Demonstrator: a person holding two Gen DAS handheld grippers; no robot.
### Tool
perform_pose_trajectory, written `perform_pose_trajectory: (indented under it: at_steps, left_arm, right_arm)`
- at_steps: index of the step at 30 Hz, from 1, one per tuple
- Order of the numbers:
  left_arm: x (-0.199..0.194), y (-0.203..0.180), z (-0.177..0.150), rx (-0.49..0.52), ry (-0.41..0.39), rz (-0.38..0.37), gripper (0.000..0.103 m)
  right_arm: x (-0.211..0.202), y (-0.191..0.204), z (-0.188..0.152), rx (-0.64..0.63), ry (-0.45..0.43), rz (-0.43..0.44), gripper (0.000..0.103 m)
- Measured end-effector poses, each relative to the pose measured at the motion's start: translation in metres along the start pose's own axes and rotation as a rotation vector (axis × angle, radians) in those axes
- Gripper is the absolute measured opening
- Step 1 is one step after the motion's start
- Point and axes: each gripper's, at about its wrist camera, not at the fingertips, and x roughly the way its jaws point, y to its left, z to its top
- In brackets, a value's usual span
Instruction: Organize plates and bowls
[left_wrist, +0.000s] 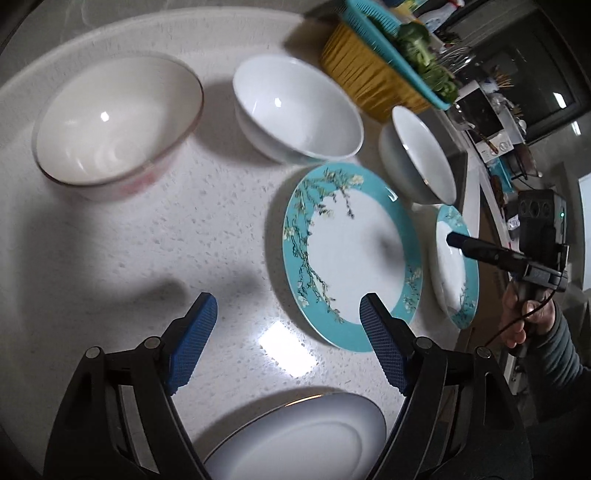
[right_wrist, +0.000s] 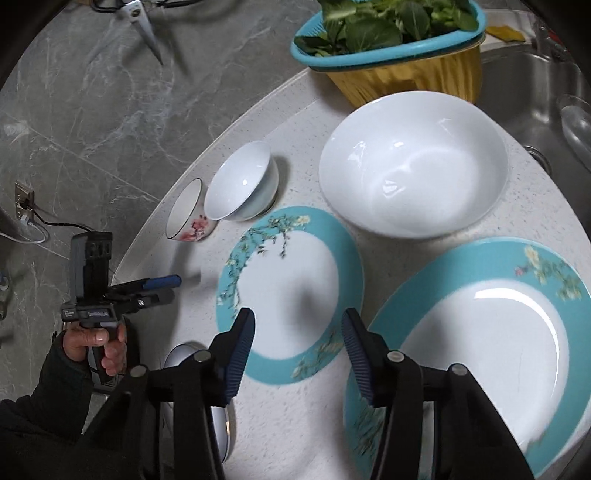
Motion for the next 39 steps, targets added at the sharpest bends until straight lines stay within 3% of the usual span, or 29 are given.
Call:
perform_pose_trajectory:
  at_steps: [4, 13, 20, 24, 27, 30, 31, 33, 37, 39]
  left_arm:
    - [0.016, -0.002, -0.003, -0.01, 0.019, -0.001, 0.078]
    - [0.047, -0.012, 0.005, -0.009, 0.062, 0.086, 0.078]
    - [0.051, -0.016, 0.01, -0.026, 0.068, 0.079, 0.076]
    - [0.052, -0.02, 0.014, -0.018, 0.083, 0.103, 0.069]
    - [0.057, -0.028, 0.017, -0.003, 0.094, 0.116, 0.068]
    - [0.061, -0.033, 0.02, 0.007, 0.1, 0.089, 0.05]
    - [0.063, -0.035, 0.02, 0.013, 0.103, 0.079, 0.049]
    - [0.066, -0.039, 0.022, 0.029, 0.105, 0.064, 0.043]
    - [0.069, -0.04, 0.026, 0.032, 0.107, 0.067, 0.042]
    - [0.07, -0.039, 0.028, 0.033, 0.109, 0.087, 0.032]
  right_arm:
    - [0.014, -0.004, 0.013, -0.026, 0.037, -0.022, 0.053]
    - [0.038, -0.013, 0.021, -0.031, 0.117, -0.144, 0.052]
    - [0.054, -0.008, 0.025, -0.026, 0.18, -0.167, 0.052]
    - [0.057, -0.01, 0.026, -0.008, 0.198, -0.156, 0.052]
    - [0.064, -0.011, 0.026, -0.001, 0.264, -0.165, 0.053]
    - [0.065, -0.005, 0.027, -0.017, 0.286, -0.17, 0.063]
    - [0.065, -0.005, 0.027, -0.02, 0.285, -0.172, 0.063]
    - [0.064, -0.005, 0.028, -0.015, 0.282, -0.162, 0.063]
    - [0.063, -0.006, 0.03, -0.011, 0.272, -0.159, 0.062]
    - [0.064, -0.004, 0.031, -0.012, 0.269, -0.169, 0.057]
